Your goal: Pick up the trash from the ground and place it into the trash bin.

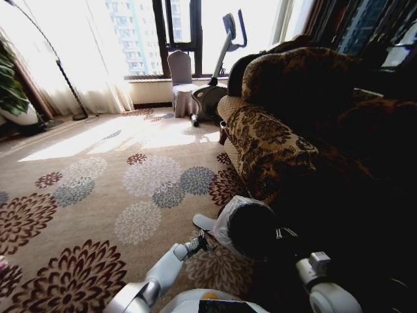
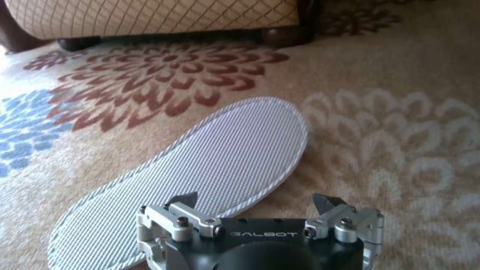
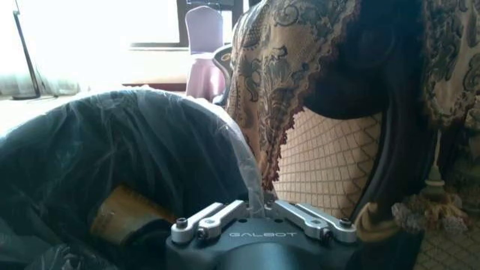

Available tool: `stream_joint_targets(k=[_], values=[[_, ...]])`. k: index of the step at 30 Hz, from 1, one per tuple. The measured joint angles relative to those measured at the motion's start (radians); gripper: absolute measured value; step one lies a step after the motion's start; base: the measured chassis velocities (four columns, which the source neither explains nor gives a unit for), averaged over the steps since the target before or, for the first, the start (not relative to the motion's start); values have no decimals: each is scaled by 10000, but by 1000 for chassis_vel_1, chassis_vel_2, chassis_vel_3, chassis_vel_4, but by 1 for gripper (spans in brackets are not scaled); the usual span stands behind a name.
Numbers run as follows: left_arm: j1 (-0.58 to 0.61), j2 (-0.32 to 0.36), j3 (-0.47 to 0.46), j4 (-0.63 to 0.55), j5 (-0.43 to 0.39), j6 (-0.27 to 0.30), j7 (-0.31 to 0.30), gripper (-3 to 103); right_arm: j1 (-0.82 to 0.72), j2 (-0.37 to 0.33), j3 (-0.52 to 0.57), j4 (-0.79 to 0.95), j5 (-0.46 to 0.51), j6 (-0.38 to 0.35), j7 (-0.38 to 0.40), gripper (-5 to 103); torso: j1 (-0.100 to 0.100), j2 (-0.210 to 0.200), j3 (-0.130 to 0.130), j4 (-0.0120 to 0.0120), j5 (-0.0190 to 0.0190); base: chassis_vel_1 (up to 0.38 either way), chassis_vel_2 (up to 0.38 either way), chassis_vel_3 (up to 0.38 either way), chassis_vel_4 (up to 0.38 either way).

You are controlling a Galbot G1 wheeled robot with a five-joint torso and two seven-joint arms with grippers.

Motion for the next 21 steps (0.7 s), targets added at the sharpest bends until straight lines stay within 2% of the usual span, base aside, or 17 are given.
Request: stream_joint_targets(k=[5,9,11,13,16,18,20,21], values=[[-131,-230,-19,308,-64,449,-626,100,-29,-19,0,69,40,-39,31,1,-1,0,-1,1,-2,0,0,0,0],[-171,-404,-43,476,-97,646,-692,101,-29,-46,14,78,82,-56,48,1,0,0,0,1,-2,0,0,0,0],[-278,-531,-112,694,-111,774,-707,92,-43,-49,38,102,93,-58,56,1,0,0,-1,3,1,0,0,0,0],[-325,-587,-146,782,-123,848,-713,92,-60,-48,48,120,95,-58,57,1,-1,0,-1,4,1,0,0,0,0],[-461,-736,-213,963,-347,1220,-778,75,-173,-39,128,181,118,-58,58,1,-1,1,-2,5,3,0,0,0,0],[-472,-738,-218,967,-370,1296,-830,75,-195,-39,152,192,139,-57,58,1,-1,1,-2,5,-2,0,0,0,0],[-467,-740,-231,906,-397,1430,-928,68,-204,-46,166,197,180,-55,58,1,-1,1,-2,3,-4,0,0,0,0],[-467,-740,-231,906,-397,1430,-928,68,-204,-46,166,197,180,-55,58,1,-1,1,-2,3,-4,0,0,0,0]])
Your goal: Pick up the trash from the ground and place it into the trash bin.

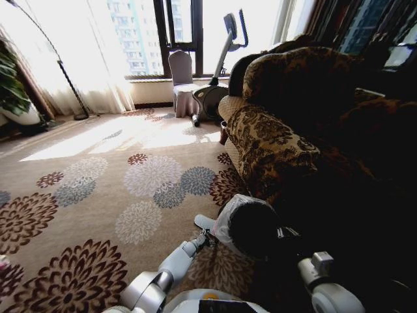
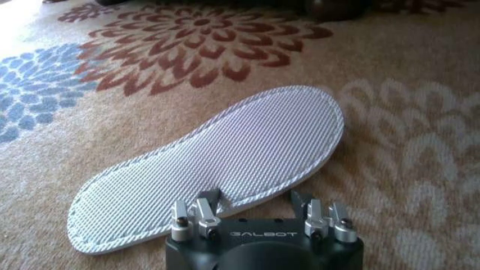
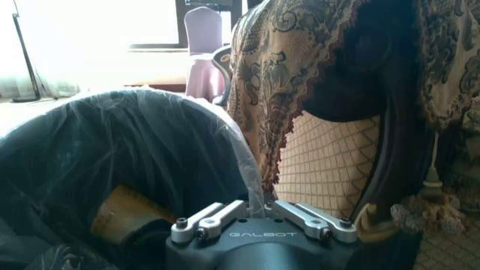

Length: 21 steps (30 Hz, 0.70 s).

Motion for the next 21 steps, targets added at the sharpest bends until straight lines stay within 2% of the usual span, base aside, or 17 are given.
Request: stream_joint_targets(k=[3,7,8,14,16,18,20,21], values=[[70,1,-4,-168,-126,116,-56,57,28,-8,-6,0,23,0,0,1,0,0,0,1,2,0,0,0,0],[127,39,-5,-232,-219,120,-59,54,44,-3,-27,0,30,3,-1,1,2,0,1,1,2,0,0,0,0],[172,70,-8,-287,-313,120,-59,47,41,7,-35,0,30,5,0,1,2,0,1,-2,0,0,0,0,0],[289,84,-33,-366,-551,119,-59,37,1,54,-47,-4,23,44,-4,1,1,0,0,-1,2,0,0,0,0],[347,79,-35,-415,-667,119,-62,28,-16,69,-50,-4,21,53,-5,1,1,0,1,0,2,0,0,0,0],[354,79,-32,-424,-714,119,-63,28,-18,73,-50,-4,20,59,-5,1,1,0,1,-1,2,0,0,0,0],[342,87,-17,-426,-858,119,-68,21,-19,83,-56,-6,18,78,-5,1,1,0,2,-2,1,0,0,0,0],[342,87,-17,-426,-858,119,-68,21,-19,83,-56,-6,18,78,-5,1,1,0,2,-2,1,0,0,0,0]])
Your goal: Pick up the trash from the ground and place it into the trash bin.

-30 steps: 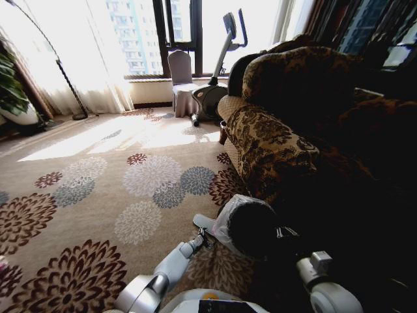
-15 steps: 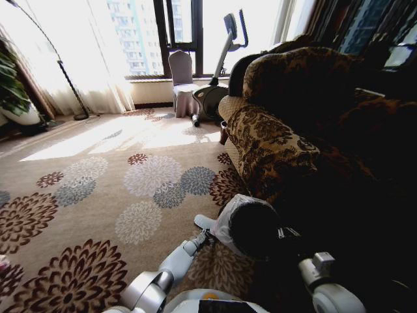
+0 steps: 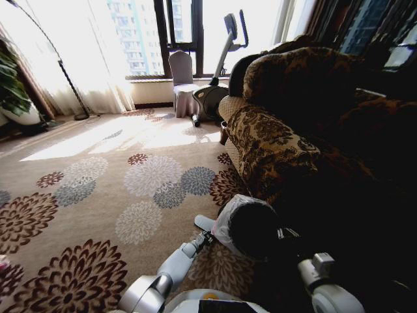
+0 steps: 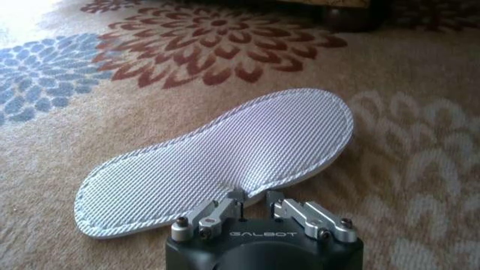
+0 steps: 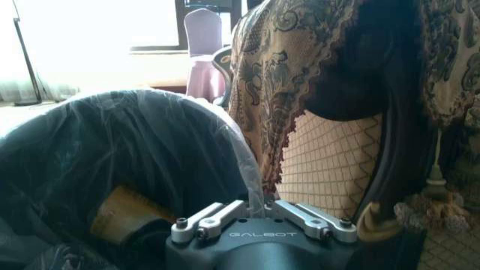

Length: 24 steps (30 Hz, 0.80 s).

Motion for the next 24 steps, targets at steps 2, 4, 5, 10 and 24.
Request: stream_joint_targets(k=[2,4,5,10,24], values=[[-22,15,-1,9,-68,-8,25,15,-2,13,-7,-9,0,1,0,1,0,0,0,-2,0,0,0,0,0],[-17,64,-1,-51,-254,-23,119,8,-1,25,-27,-40,-6,11,1,1,0,0,1,-3,-2,0,0,0,0],[-17,64,-1,-51,-254,-23,119,8,-1,25,-27,-40,-6,11,1,1,0,0,1,-3,-2,0,0,0,0],[401,450,114,-1144,-837,26,472,1,119,-14,-114,-108,11,10,28,1,1,-1,2,-4,-5,0,0,0,0],[1846,2444,-63,-4980,24,191,1093,1,685,-208,-344,-259,270,-50,137,1,1,0,0,-1,-1,0,0,0,0]])
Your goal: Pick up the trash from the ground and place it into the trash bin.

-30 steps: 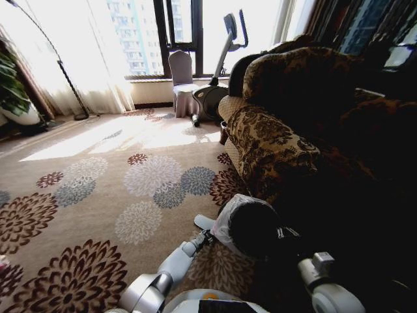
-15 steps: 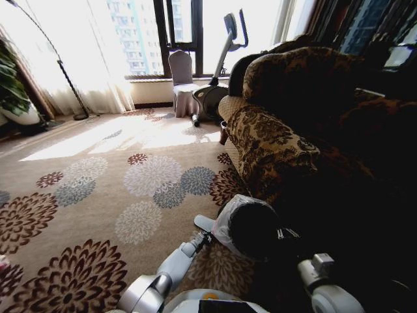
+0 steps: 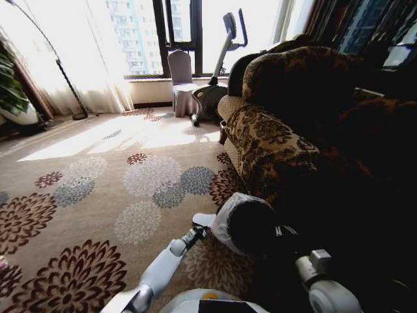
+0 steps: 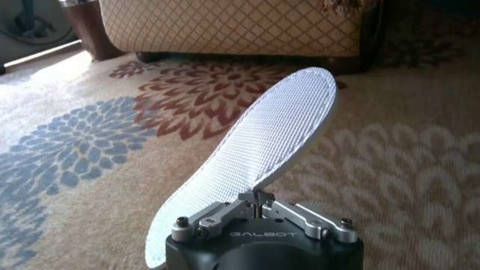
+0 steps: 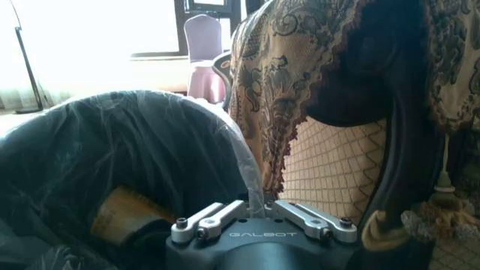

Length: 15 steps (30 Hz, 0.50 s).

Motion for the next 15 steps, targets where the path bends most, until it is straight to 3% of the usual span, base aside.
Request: stream_joint_targets(k=[2,5,6,8,11,15], values=[[313,440,-233,-662,589,-20,190,1,253,-25,-153,-165,57,4,-15,1,0,0,0,1,0,0,0,0,0],[584,817,-390,-1226,634,28,259,1,562,-32,-328,-377,54,11,-27,1,0,0,0,1,-3,0,0,0,0],[1032,1397,-667,-2196,396,110,296,1,1221,-33,-627,-790,-7,17,-57,1,0,0,0,2,1,0,0,0,0],[1159,1575,-790,-2478,264,150,301,1,1426,-41,-689,-930,-52,36,-59,1,0,0,0,2,0,0,0,0,0],[1606,2378,-1570,-3705,-439,366,302,1,2236,-132,-938,-1599,-261,166,-104,1,0,0,0,8,1,0,0,0,0],[1430,2920,-1779,-4211,-1174,538,286,1,2485,18,-955,-2080,-529,341,-134,1,0,0,-1,2,-4,0,0,0,0]])
